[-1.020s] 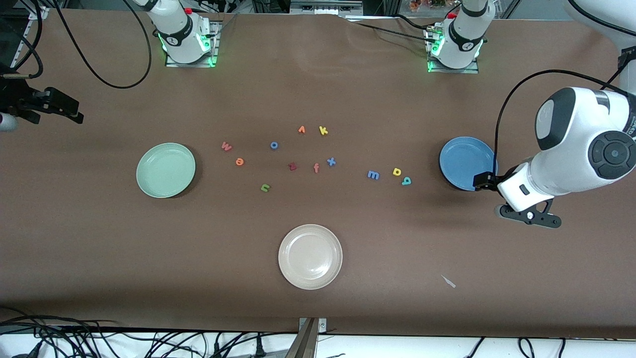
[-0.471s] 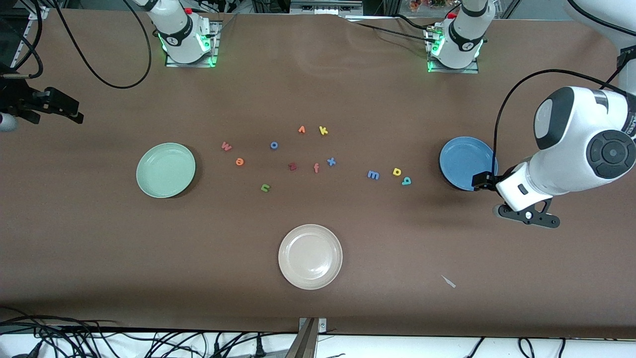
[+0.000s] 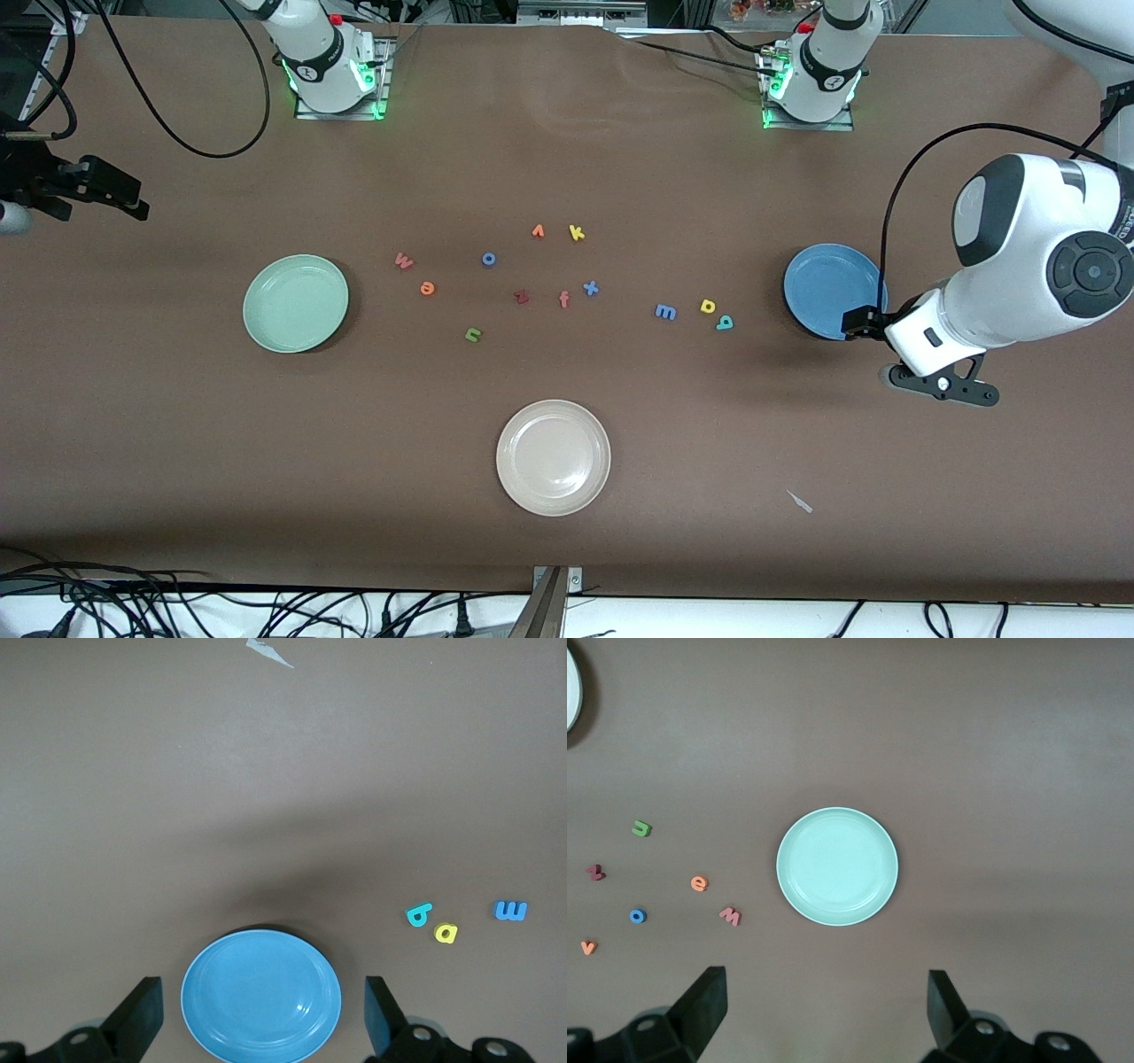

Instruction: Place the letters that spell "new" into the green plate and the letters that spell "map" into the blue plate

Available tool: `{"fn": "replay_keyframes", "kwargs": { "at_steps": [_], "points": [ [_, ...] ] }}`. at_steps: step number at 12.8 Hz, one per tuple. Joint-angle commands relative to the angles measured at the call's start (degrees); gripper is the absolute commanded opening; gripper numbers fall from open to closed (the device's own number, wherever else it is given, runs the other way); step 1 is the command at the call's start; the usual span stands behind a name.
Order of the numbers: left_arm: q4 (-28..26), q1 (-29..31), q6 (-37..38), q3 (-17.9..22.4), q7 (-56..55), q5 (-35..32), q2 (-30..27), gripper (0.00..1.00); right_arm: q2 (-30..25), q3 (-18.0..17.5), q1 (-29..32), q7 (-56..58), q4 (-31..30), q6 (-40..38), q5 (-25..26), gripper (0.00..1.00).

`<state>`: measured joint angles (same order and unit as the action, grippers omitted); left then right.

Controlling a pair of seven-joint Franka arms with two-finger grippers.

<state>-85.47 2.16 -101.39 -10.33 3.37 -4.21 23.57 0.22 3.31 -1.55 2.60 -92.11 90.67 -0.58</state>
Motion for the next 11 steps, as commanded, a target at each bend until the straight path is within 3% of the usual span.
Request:
{"fn": "replay_keyframes", "kwargs": {
  "at_steps": [1, 11],
  "points": [
    [-0.4, -0.2, -0.3, 0.2, 0.9, -1.1, -1.1, 1.00, 0.2, -0.1, 0.2, -0.1, 1.0, -0.8, -0.6, 1.00],
    [1.1, -0.3, -0.5, 0.3, 0.6, -0.4, -0.1, 1.00, 0.2, -0.1, 0.1, -0.1, 1.1, -0.8, -0.6, 1.00]
  ]
}}
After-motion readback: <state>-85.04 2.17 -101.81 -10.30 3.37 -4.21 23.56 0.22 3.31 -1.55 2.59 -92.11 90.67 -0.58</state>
